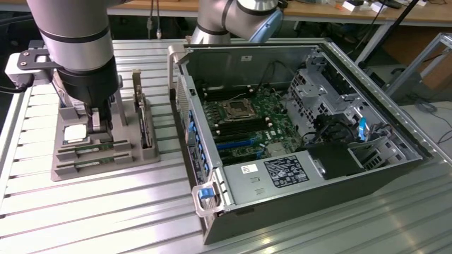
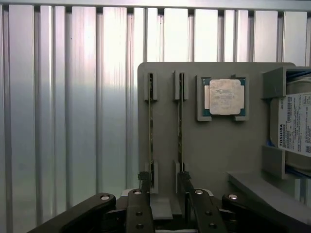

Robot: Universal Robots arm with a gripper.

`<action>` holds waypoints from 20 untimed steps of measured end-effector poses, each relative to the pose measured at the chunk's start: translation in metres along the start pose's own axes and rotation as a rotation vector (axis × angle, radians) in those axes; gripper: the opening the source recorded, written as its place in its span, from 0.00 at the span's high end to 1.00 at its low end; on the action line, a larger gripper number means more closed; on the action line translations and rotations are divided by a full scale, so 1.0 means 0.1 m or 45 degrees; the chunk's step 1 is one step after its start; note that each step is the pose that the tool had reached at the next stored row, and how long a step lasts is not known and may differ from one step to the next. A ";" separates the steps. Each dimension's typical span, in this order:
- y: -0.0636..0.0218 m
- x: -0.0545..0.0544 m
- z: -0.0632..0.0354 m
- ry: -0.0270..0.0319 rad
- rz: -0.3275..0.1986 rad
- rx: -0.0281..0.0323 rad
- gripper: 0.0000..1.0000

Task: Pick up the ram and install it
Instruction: 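Pick up the ram and move it above insertion slot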

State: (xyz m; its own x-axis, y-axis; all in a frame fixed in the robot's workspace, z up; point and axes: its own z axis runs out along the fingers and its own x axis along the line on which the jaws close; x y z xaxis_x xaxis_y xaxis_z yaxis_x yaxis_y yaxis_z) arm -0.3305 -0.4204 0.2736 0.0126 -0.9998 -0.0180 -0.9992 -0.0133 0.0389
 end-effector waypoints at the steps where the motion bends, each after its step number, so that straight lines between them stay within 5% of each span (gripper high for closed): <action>1: 0.003 0.00 0.005 0.0000 -0.001 0.0000 0.64; 20: 0.068 0.00 0.107 0.0032 -0.085 -0.0014 0.64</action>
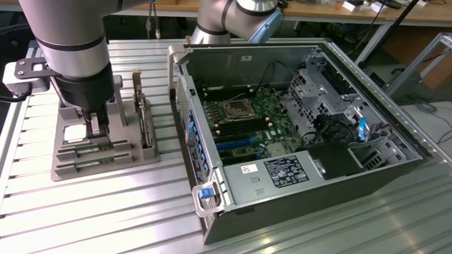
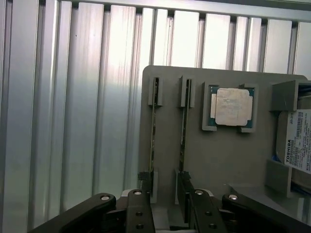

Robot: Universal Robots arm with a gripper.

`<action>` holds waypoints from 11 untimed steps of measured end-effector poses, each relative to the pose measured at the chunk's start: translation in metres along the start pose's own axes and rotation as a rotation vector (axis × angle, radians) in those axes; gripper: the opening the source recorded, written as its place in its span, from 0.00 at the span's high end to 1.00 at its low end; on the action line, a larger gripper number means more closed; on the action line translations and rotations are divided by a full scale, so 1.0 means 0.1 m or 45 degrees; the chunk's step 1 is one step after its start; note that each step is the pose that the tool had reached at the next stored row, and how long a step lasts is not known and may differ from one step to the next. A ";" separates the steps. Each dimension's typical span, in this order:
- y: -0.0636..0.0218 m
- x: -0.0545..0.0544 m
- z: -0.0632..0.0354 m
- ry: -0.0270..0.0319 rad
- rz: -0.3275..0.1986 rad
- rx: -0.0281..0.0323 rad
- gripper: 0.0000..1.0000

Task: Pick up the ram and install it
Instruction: 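Pick up the ram and move it above insertion slot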

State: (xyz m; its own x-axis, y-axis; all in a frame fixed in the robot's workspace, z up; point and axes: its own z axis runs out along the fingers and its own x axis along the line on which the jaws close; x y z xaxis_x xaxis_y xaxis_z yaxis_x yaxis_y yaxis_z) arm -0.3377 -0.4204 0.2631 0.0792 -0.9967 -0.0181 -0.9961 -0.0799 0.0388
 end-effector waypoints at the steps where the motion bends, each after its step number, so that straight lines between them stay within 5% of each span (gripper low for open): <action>1: 0.005 0.00 0.006 0.0002 -0.005 -0.0001 0.64; 11: 0.075 0.00 0.046 0.0007 -0.017 -0.0003 0.64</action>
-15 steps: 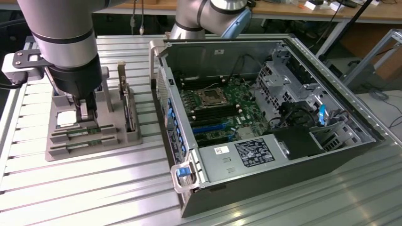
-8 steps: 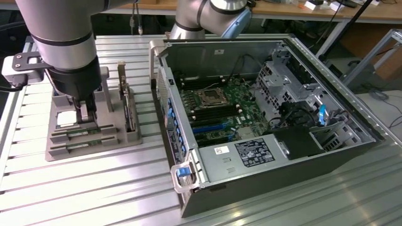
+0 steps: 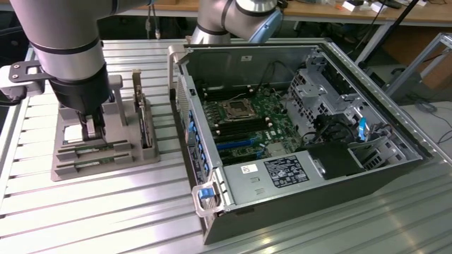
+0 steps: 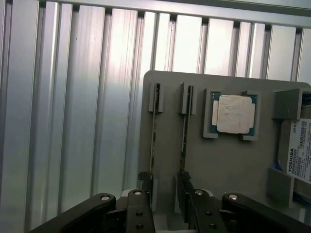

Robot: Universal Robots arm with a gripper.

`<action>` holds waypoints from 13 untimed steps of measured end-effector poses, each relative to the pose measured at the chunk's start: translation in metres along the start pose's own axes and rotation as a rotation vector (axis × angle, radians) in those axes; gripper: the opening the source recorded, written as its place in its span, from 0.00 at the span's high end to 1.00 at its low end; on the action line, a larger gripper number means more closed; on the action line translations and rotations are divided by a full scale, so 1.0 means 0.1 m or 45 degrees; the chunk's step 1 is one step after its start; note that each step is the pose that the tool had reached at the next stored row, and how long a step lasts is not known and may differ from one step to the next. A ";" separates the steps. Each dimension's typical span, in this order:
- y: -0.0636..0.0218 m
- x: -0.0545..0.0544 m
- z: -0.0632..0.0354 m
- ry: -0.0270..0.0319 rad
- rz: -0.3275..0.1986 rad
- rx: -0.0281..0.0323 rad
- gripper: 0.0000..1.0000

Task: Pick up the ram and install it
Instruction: 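Pick up the ram and move it above insertion slot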

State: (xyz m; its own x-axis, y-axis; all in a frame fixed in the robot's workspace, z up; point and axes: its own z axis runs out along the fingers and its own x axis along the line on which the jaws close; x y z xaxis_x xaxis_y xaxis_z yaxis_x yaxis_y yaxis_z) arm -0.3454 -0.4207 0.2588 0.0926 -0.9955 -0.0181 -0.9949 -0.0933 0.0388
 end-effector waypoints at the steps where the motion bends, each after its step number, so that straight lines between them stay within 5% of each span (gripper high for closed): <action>1: 0.004 0.00 0.005 0.0000 -0.001 0.0001 0.64; 13: 0.043 0.00 0.100 0.0006 -0.014 -0.0002 0.64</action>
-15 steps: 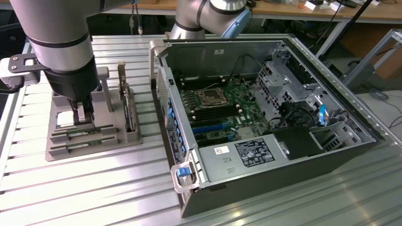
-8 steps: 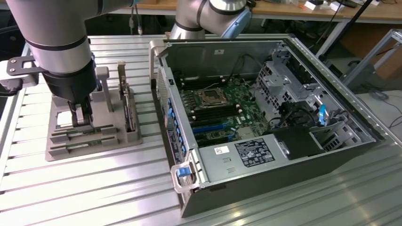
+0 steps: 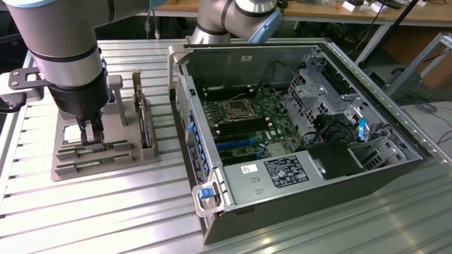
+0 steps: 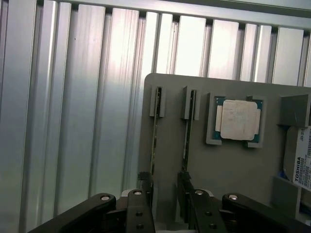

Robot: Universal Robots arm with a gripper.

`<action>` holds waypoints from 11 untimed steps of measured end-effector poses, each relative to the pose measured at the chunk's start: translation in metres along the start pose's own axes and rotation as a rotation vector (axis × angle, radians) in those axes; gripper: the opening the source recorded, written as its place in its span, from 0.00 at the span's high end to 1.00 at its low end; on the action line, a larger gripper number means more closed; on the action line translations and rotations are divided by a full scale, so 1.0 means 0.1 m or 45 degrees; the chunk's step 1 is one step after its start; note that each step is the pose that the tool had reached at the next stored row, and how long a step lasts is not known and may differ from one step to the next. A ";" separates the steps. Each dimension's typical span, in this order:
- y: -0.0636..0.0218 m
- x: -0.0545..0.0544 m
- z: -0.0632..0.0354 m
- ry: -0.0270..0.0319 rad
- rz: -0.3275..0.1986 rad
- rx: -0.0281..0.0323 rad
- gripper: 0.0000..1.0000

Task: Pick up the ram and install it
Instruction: 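Pick up the ram and move it above insertion slot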

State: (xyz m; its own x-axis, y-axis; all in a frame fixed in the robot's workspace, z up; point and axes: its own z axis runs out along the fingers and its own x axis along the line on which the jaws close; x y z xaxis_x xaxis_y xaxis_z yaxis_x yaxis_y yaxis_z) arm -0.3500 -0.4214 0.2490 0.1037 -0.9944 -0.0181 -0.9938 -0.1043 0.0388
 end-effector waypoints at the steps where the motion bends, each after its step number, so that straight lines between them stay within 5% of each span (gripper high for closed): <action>1: 0.000 0.00 0.010 0.0000 0.000 -0.0001 0.64; 11: 0.004 0.01 0.141 -0.0001 0.000 0.0001 0.64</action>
State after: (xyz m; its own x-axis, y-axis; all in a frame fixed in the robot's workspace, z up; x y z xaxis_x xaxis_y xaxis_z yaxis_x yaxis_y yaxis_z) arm -0.3510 -0.4220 0.2350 0.1036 -0.9945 -0.0181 -0.9938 -0.1042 0.0387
